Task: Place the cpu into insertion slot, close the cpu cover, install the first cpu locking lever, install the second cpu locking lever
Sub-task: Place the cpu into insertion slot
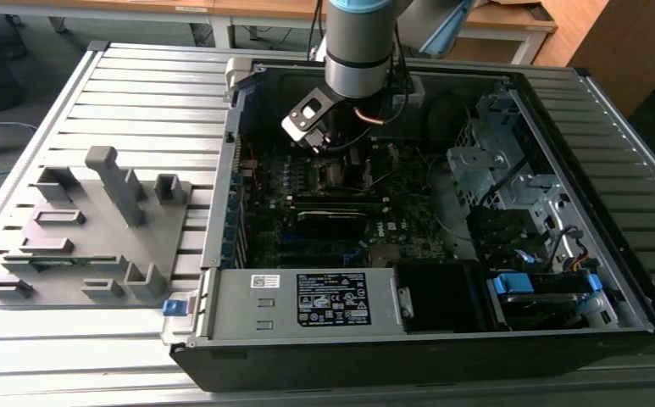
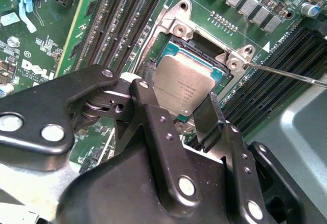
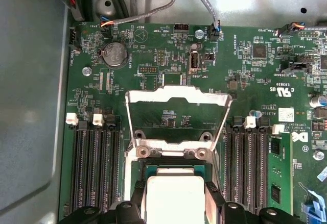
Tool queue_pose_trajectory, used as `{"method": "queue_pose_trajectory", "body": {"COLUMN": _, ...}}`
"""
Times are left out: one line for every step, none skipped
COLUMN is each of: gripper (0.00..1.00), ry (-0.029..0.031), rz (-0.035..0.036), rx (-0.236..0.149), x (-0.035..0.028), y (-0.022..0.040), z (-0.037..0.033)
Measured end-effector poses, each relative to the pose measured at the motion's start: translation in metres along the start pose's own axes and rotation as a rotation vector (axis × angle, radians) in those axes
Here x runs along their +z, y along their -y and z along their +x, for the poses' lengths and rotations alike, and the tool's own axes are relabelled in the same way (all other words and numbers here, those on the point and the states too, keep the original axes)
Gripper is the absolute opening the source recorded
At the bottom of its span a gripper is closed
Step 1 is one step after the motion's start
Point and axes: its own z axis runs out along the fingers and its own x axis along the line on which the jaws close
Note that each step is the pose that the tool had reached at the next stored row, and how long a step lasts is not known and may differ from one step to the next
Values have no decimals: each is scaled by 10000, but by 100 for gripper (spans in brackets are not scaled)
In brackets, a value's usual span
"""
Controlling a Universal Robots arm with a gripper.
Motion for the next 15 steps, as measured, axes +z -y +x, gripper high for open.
{"method": "queue_pose_trajectory", "body": {"gripper": 54, "ry": 1, "rz": 1, "rx": -1, "x": 4, "y": 0, "z": 0}}
{"method": "queue_pose_trajectory", "body": {"gripper": 54, "ry": 0, "rz": 0, "rx": -1, "x": 9, "y": 1, "z": 0}}
{"method": "queue_pose_trajectory", "body": {"gripper": 54, "ry": 1, "rz": 1, "rx": 0, "x": 14, "y": 1, "z": 0}}
{"method": "queue_pose_trajectory", "body": {"gripper": 54, "ry": 1, "rz": 1, "rx": 0, "x": 19, "y": 2, "z": 0}}
{"method": "queue_pose_trajectory", "body": {"gripper": 54, "ry": 1, "rz": 1, "rx": 0, "x": 23, "y": 2, "z": 0}}
{"method": "queue_pose_trajectory", "body": {"gripper": 54, "ry": 1, "rz": 1, "rx": 1, "x": 26, "y": 3, "z": 0}}
{"method": "queue_pose_trajectory", "body": {"gripper": 54, "ry": 3, "rz": 2, "rx": 0, "x": 27, "y": 3, "z": -1}}
{"method": "queue_pose_trajectory", "body": {"gripper": 54, "ry": 3, "rz": 2, "rx": 0, "x": 27, "y": 3, "z": 0}}
{"method": "queue_pose_trajectory", "body": {"gripper": 54, "ry": 3, "rz": 2, "rx": 0, "x": 27, "y": 3, "z": 0}}
{"method": "queue_pose_trajectory", "body": {"gripper": 54, "ry": 2, "rz": 1, "rx": 0, "x": 28, "y": 3, "z": 1}}
{"method": "queue_pose_trajectory", "body": {"gripper": 54, "ry": 0, "rz": 0, "rx": 2, "x": 29, "y": 3, "z": 5}}
{"method": "queue_pose_trajectory", "body": {"gripper": 54, "ry": 0, "rz": 0, "rx": 3, "x": 29, "y": 3, "z": 9}}
{"method": "queue_pose_trajectory", "body": {"gripper": 54, "ry": 1, "rz": 1, "rx": 1, "x": 28, "y": 3, "z": 12}}
{"method": "queue_pose_trajectory", "body": {"gripper": 54, "ry": 1, "rz": 1, "rx": 0, "x": 28, "y": 3, "z": 14}}
{"method": "queue_pose_trajectory", "body": {"gripper": 54, "ry": 1, "rz": 1, "rx": 0, "x": 28, "y": 3, "z": 14}}
